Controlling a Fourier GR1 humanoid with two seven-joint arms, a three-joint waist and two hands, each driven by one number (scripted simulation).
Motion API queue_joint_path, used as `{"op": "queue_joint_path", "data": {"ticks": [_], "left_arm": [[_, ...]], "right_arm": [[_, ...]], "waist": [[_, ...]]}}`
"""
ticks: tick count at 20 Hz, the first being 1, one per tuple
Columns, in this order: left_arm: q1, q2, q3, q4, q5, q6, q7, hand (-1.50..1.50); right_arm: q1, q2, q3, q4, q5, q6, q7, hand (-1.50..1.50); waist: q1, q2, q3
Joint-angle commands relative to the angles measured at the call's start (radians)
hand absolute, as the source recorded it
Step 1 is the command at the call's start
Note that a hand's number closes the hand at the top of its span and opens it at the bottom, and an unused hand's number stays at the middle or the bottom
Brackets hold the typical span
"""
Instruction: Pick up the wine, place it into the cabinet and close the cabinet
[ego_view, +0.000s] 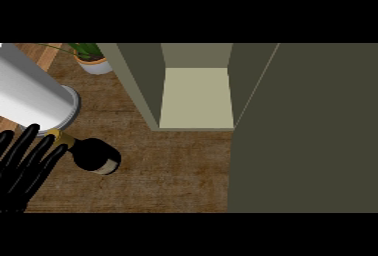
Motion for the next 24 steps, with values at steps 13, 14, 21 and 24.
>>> {"op": "queue_joint_path", "data": {"ticks": [13,14,21,24], "left_arm": [[-0.055,0.079,0.294,-0.013,0.195,0.006,0.091,-1.50],[-0.023,0.083,0.301,-0.066,0.226,0.009,0.121,-1.50],[-0.102,0.099,0.381,0.062,0.235,0.005,0.112,-1.50],[-0.198,0.188,0.425,0.251,0.288,-0.054,0.127,-1.50]], "right_arm": [[-0.014,0.021,0.025,-0.175,0.035,-0.076,0.136,-1.50],[-0.036,-0.013,-0.020,-0.166,-0.036,-0.054,0.166,-1.50],[-0.074,0.011,-0.008,-0.152,-0.010,-0.065,0.173,-1.50],[-0.118,0.005,-0.034,-0.139,-0.034,-0.083,0.203,-1.50]], "waist": [[0.000,-0.001,-0.001],[0.004,-0.001,-0.001],[-0.003,0.001,0.000],[-0.008,0.002,-0.001]]}}
